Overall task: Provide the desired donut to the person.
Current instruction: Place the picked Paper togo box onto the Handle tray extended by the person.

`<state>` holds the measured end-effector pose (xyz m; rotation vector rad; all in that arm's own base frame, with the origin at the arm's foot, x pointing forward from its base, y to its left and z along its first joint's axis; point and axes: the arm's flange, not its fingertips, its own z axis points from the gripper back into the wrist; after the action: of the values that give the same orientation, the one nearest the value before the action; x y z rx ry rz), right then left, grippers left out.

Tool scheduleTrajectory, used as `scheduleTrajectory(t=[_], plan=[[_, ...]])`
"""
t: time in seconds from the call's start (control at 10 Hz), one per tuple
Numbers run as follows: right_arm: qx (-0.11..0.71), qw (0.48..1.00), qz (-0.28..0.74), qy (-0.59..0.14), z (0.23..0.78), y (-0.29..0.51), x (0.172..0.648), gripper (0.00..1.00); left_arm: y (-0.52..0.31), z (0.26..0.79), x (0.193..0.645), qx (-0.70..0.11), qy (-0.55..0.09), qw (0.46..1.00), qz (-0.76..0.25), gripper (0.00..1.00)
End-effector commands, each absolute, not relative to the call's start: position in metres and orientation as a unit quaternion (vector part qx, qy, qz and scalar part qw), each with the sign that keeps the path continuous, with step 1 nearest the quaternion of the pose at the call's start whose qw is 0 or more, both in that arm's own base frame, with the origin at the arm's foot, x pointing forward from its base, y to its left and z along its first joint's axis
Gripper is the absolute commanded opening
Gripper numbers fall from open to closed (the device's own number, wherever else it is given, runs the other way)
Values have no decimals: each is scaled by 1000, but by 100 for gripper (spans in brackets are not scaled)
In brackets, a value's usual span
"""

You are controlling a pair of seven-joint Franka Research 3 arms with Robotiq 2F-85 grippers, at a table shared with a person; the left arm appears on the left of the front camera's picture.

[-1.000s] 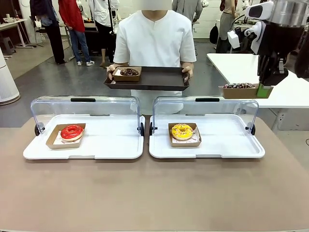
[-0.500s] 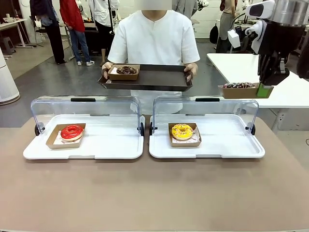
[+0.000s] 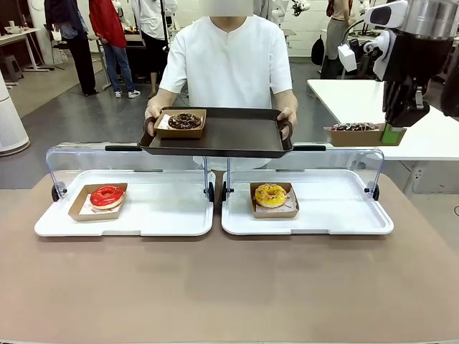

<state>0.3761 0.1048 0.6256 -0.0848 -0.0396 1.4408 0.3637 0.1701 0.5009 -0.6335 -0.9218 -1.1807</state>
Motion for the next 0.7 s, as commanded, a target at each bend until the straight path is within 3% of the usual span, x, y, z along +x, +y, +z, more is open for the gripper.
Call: scheduleTrajectory(t=[0.0,0.6], plan=[[-43,752,657,-16,622,105,372,0,171,502,363,-283,-420,683,-527,100],[-43,752,657,-16,622,105,372,0,171,502,363,-283,-420,683,-527,100]])
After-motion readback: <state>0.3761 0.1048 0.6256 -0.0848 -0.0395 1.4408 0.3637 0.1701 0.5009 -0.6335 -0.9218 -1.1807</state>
